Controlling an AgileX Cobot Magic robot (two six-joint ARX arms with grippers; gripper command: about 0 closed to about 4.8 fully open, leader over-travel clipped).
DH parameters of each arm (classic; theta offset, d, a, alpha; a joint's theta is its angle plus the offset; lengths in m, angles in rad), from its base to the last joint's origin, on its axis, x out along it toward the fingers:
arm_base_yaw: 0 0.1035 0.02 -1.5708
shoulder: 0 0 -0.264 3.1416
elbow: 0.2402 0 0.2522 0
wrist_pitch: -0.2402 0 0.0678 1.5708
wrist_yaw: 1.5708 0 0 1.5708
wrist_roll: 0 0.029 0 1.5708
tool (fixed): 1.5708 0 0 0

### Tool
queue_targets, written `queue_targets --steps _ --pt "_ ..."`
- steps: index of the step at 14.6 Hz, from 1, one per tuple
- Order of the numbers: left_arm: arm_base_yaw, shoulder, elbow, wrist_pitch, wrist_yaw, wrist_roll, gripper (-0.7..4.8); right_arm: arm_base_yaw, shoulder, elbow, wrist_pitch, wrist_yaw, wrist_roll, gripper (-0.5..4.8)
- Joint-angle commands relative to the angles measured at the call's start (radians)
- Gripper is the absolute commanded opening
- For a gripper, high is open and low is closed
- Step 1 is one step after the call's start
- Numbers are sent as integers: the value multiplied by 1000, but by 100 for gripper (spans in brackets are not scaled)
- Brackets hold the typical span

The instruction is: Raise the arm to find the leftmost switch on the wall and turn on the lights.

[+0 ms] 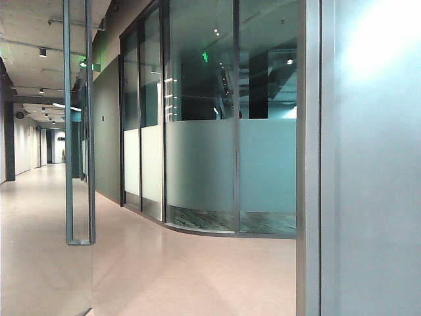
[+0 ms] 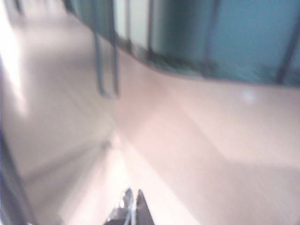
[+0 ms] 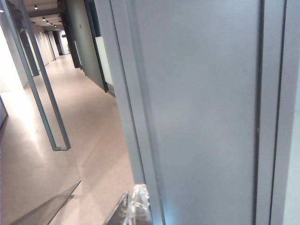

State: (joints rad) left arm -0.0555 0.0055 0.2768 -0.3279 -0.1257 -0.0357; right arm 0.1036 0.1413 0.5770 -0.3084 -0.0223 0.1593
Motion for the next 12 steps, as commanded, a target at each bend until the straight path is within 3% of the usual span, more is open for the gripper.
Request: queue_targets --steps 1,4,8,12 --pt "1 -1 -89 125 69 -61 -5 0 -4 3 13 1 -2 0" --pt "2 -1 -212 341 150 -79 -5 0 -4 3 13 1 -2 0" --pt "1 -2 -261 353 156 -108 -5 0 -4 3 13 1 -2 0" --pt "13 -2 -268 333 149 -80 -5 0 -4 3 13 1 -2 0"
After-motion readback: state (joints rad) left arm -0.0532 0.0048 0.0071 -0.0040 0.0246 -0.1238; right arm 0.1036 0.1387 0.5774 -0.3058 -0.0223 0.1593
